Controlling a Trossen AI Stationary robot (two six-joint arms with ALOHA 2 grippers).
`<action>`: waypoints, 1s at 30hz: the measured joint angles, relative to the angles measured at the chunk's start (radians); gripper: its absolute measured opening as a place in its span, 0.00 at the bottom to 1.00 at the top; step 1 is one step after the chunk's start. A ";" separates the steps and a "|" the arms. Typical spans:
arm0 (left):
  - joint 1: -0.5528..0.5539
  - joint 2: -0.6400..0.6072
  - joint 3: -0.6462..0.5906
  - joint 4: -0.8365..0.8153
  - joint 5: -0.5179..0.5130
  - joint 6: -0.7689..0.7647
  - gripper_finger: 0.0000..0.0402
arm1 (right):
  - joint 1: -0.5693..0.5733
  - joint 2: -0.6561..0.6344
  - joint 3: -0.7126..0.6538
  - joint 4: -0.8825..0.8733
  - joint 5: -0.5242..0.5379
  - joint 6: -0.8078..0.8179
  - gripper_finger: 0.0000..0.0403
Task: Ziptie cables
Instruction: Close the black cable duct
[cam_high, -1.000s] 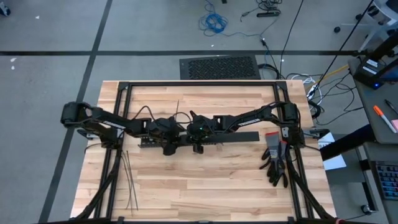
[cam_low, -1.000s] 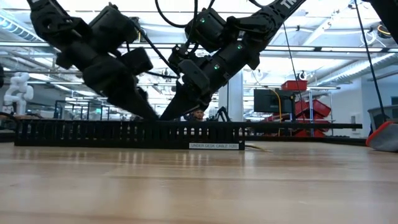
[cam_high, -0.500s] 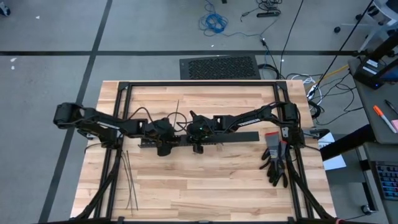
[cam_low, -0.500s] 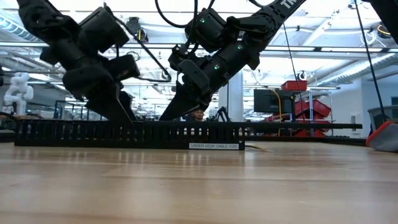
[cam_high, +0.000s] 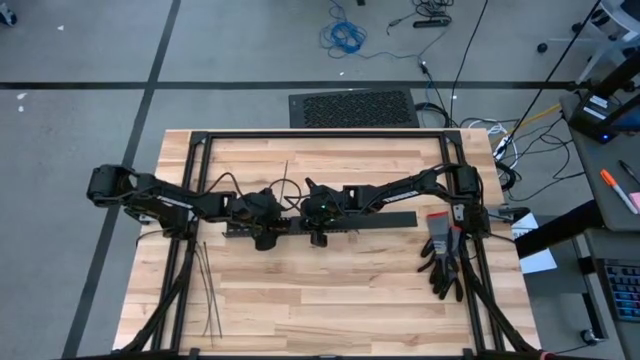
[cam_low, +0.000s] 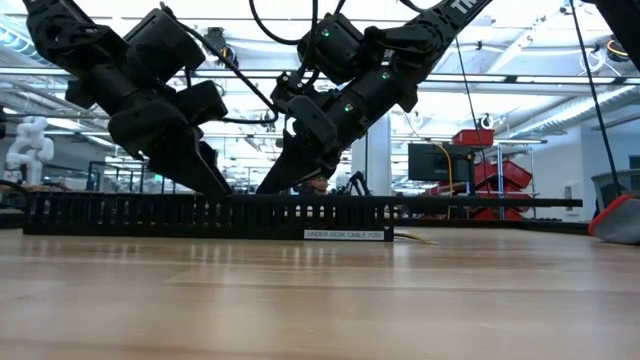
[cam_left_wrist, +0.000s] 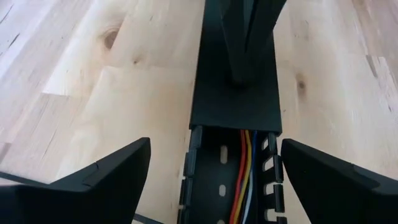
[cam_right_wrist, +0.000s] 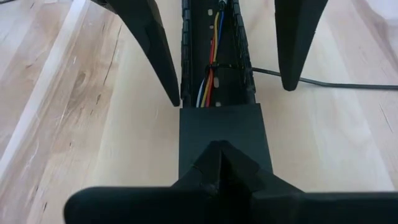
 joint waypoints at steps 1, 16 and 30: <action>0.000 0.000 0.000 0.000 0.000 0.000 0.88 | 0.000 0.000 0.000 0.000 0.000 0.002 0.00; 0.000 0.001 0.000 -0.001 0.001 0.001 0.87 | 0.000 0.000 0.000 0.000 0.000 0.002 0.00; 0.000 0.109 -0.002 0.064 0.032 0.000 0.87 | 0.000 0.000 0.000 0.000 0.000 0.002 0.00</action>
